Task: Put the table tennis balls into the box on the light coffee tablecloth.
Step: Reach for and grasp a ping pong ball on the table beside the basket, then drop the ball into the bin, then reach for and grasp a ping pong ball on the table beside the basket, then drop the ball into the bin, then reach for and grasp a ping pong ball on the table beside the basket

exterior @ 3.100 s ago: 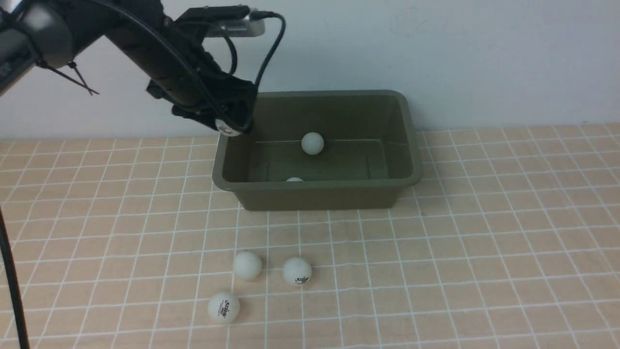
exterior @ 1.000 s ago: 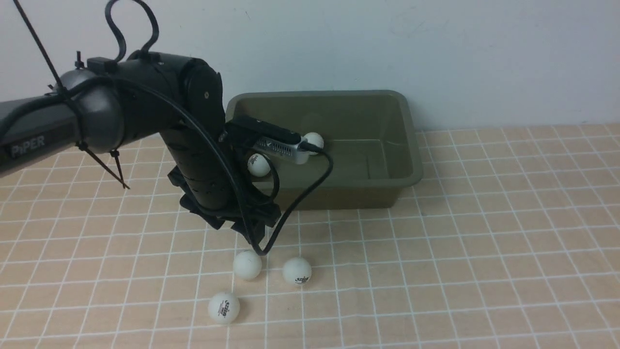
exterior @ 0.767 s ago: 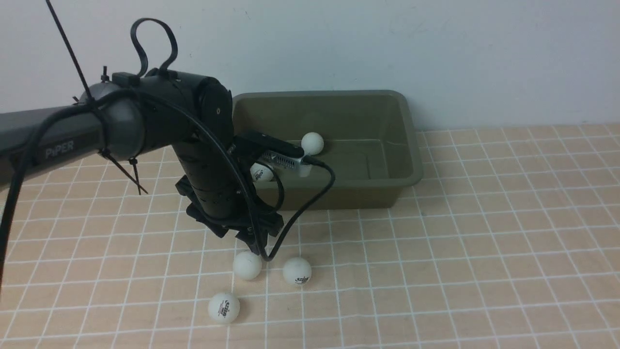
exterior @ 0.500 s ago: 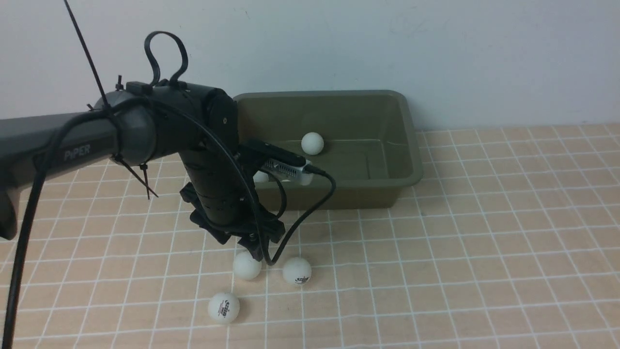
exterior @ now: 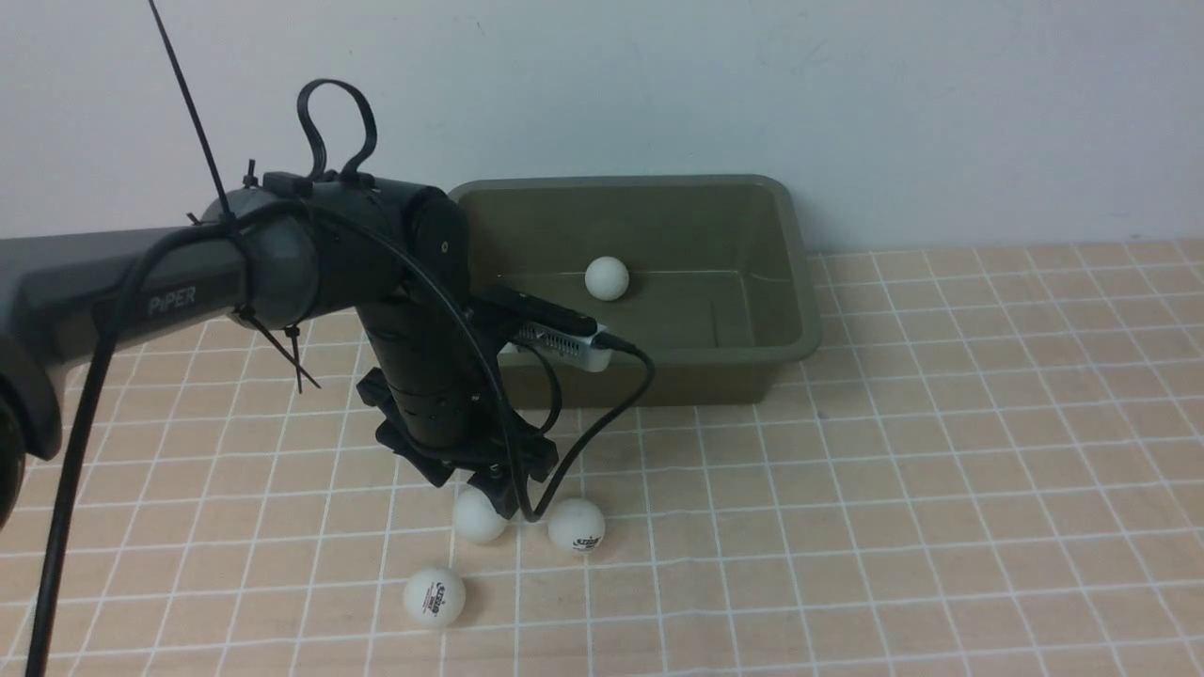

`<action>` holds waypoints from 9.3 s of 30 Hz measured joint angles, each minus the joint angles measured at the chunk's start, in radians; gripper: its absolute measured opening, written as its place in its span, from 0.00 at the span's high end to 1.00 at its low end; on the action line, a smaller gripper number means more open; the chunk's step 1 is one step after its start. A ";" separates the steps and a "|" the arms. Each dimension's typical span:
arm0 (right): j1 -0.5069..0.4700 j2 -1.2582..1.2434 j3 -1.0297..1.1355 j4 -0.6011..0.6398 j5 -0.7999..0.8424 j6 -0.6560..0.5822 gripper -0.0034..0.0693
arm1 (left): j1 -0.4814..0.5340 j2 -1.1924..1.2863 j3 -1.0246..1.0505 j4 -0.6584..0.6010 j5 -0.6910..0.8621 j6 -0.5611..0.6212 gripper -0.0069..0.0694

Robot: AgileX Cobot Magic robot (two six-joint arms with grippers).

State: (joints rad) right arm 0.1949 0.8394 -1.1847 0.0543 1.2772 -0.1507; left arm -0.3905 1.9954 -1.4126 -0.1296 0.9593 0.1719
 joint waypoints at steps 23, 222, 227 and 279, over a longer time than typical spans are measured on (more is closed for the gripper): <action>0.000 0.000 0.000 0.000 0.000 0.000 0.98 | 0.000 0.033 0.000 -0.005 0.002 0.011 0.37; 0.000 0.000 0.000 0.001 0.000 0.000 0.98 | -0.165 0.155 -0.280 -0.014 0.241 0.105 0.51; 0.000 0.000 0.000 0.001 0.000 0.000 0.98 | -0.165 0.111 -0.385 -0.013 0.248 0.111 0.51; 0.000 0.000 0.000 0.001 0.000 0.000 0.98 | -0.003 0.010 -0.582 0.176 0.233 -0.038 0.34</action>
State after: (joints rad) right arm 0.1949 0.8394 -1.1847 0.0551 1.2772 -0.1507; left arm -0.3936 2.0059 -1.9946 0.0465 1.1922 0.1339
